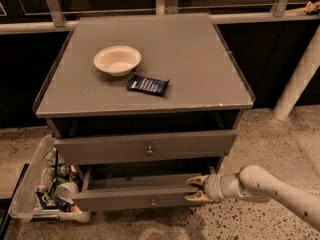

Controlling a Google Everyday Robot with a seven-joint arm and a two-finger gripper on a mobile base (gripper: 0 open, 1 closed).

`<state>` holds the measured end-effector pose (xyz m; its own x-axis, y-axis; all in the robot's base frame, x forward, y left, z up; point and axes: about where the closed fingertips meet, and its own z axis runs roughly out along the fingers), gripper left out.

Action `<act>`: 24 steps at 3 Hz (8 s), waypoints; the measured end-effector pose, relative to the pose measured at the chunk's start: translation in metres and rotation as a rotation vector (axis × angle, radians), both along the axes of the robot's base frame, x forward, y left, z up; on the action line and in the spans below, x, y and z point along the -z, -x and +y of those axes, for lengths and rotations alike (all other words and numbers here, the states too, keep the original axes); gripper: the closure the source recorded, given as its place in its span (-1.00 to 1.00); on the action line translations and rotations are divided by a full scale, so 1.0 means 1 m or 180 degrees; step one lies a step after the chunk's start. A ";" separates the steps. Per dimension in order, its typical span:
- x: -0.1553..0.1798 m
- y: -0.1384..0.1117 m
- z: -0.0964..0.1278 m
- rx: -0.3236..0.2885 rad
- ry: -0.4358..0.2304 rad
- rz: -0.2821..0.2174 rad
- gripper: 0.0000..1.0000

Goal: Open middle drawer

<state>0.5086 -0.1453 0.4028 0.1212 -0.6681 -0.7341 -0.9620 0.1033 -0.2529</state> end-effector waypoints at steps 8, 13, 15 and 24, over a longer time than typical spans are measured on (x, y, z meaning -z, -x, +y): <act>-0.002 0.063 -0.007 -0.0114 -0.0244 -0.0053 1.00; 0.009 0.095 0.012 -0.0044 0.0323 -0.0120 0.21; 0.005 0.114 0.011 -0.0088 0.0293 -0.0136 1.00; 0.005 0.121 0.015 -0.0193 0.0160 -0.0034 1.00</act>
Offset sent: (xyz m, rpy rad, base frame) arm -0.0645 -0.0228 -0.0131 0.1735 -0.0504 0.0763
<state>0.3881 -0.1306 0.3978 0.1703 -0.6952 -0.6984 -0.9633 0.0317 -0.2664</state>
